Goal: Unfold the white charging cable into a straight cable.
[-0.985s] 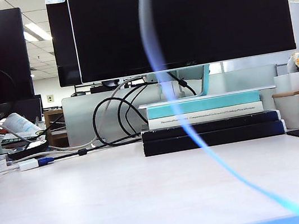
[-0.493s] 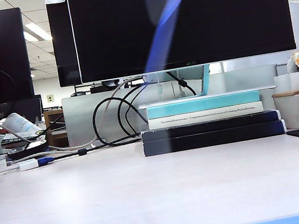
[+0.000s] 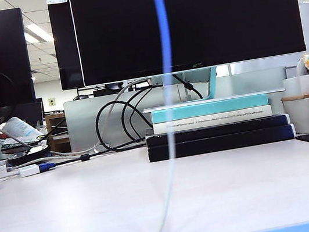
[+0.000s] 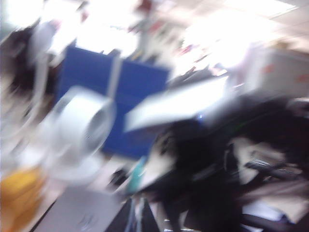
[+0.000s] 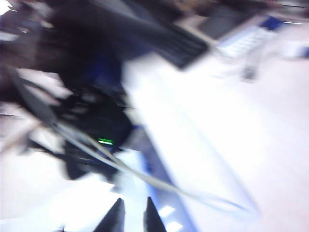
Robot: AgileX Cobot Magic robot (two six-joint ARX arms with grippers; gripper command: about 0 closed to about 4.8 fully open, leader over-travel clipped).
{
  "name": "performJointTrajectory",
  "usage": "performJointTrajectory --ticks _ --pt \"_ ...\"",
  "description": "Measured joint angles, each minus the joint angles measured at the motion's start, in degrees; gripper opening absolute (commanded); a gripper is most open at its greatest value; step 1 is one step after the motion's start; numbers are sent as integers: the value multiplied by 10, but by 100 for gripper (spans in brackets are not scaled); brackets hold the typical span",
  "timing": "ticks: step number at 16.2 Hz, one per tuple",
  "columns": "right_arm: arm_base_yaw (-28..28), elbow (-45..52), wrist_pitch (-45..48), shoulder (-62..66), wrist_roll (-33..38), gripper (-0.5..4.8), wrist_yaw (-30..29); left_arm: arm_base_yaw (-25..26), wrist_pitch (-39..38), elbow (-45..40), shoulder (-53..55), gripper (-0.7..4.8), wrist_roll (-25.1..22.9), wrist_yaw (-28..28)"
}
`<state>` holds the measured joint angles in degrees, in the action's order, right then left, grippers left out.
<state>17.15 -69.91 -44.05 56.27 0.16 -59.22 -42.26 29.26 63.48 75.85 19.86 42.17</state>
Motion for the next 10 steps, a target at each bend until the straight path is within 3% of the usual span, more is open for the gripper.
performJointTrajectory --ticks 2,6,7,8,10 --pt "0 0 -6 8 -16 149 31 0 16 6 -2 17 22 32" --pt "0 0 17 26 -18 149 38 0 14 6 1 17 41 38" --pt "0 0 32 42 -18 149 29 0 25 6 1 17 42 39" --pt "1 1 54 60 -14 149 -21 0 46 6 4 17 44 25" --pt "0 0 68 70 -1 149 -33 0 69 6 12 17 54 19"
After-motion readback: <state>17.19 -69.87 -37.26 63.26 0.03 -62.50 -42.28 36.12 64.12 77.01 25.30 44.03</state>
